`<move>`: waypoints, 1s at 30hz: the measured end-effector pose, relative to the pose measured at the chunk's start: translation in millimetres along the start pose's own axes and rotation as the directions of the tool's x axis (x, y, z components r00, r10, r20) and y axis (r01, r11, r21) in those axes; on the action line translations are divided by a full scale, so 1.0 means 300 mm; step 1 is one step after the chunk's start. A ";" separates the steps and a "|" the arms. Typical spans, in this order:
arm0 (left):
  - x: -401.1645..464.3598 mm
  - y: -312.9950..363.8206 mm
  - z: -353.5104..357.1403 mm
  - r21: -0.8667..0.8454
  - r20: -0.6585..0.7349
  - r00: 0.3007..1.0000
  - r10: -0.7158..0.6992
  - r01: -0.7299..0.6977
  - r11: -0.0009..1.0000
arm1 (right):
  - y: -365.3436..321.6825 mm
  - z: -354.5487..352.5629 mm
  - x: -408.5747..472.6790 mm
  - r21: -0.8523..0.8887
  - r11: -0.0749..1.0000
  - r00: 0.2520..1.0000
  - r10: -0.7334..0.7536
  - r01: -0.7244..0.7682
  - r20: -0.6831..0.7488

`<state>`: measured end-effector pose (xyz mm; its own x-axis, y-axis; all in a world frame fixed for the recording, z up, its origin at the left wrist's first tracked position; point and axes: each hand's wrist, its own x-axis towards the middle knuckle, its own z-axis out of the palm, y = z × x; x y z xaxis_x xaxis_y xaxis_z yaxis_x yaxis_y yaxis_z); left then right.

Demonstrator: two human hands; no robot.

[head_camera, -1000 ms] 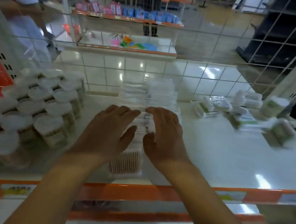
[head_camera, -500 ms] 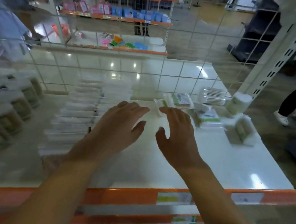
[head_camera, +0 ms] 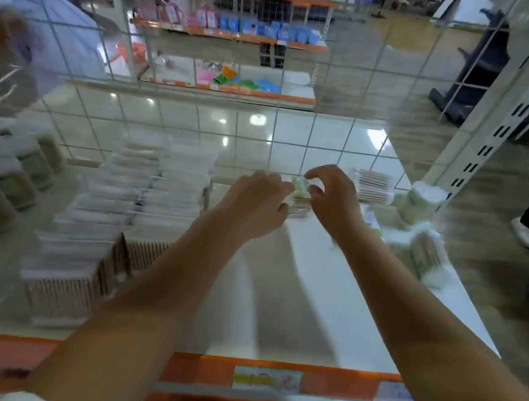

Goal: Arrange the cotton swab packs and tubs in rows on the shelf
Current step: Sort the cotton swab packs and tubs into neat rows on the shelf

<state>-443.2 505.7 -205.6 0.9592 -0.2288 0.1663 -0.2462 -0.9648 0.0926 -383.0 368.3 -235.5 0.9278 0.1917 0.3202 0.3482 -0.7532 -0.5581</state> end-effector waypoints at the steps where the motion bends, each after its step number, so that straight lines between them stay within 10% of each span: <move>1: 0.013 0.001 0.010 0.008 0.020 1.000 -0.010 0.010 1.000 | 0.012 0.010 0.019 -0.022 1.000 1.000 0.002 -0.002 0.026; 22: -0.020 -0.012 0.170 -0.104 0.124 0.990 -0.060 0.074 0.992 | 0.086 0.051 0.090 -0.358 0.933 0.885 0.130 0.044 0.447; 30: -0.036 -0.002 0.185 -0.169 0.096 0.992 -0.077 0.092 0.981 | 0.095 0.030 0.054 -0.314 0.946 0.952 0.019 0.081 0.305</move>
<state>-445.9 501.4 -261.8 0.9841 -0.1656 0.0636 -0.1768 -0.9458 0.2726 -356.9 355.5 -253.1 0.9310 0.3599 0.0609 0.3628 -0.8944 -0.2617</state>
